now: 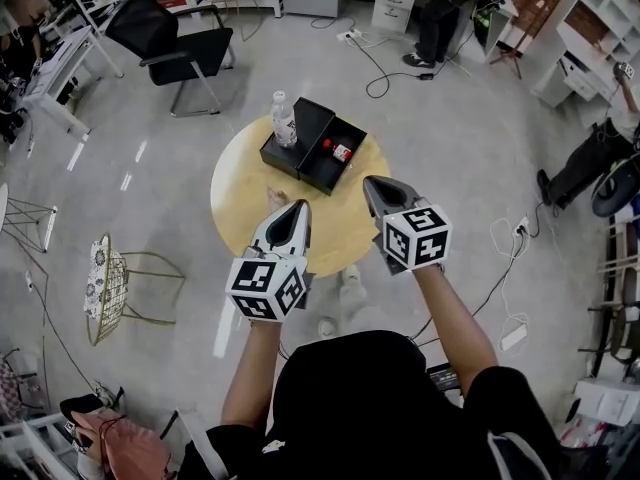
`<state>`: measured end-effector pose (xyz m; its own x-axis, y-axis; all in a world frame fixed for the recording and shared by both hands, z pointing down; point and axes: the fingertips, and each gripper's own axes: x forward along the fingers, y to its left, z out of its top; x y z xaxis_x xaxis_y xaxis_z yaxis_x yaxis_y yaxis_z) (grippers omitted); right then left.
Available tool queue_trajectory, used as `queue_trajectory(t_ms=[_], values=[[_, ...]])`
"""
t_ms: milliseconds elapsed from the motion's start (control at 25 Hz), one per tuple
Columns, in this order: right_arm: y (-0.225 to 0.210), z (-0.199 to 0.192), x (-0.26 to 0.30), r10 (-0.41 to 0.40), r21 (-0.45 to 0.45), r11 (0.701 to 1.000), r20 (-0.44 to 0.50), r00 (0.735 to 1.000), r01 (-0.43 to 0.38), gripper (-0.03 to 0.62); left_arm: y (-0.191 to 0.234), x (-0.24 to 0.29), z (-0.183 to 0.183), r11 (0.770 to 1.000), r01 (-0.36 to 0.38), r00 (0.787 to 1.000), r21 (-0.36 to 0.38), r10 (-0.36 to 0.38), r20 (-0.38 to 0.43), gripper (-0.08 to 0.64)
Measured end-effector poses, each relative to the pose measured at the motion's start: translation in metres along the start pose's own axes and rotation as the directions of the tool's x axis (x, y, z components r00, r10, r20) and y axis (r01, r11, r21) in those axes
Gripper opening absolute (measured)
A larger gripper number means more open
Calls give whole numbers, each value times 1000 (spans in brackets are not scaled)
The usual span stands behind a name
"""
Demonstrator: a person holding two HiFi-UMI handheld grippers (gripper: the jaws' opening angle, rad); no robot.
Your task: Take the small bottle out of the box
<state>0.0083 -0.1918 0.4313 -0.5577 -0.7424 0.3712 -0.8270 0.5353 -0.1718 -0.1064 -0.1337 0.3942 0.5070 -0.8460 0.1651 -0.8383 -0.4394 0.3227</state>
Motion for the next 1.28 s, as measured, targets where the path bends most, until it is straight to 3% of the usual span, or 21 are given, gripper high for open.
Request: queue_trajectory(t_ms=[480,800,960,1280], values=[[-76,6,81,57,-14,998,-106,993,-59,2,33,101,2,998,-44,998,-52,42,-44,11],[-116,2,135,114,-13,993,-205,972,-119,2,60,153,-2,990,-104,993,-93,98,-66,11],[-126,-11,162,163,-16,985,-275,948,-174,3,75,174,-10,984,-136,988,-114,126,-92,11],[-132,-45,215,250,-15,958,-438,863,-285,3,101,206,-27,970,-199,973,-141,178,-148,11]])
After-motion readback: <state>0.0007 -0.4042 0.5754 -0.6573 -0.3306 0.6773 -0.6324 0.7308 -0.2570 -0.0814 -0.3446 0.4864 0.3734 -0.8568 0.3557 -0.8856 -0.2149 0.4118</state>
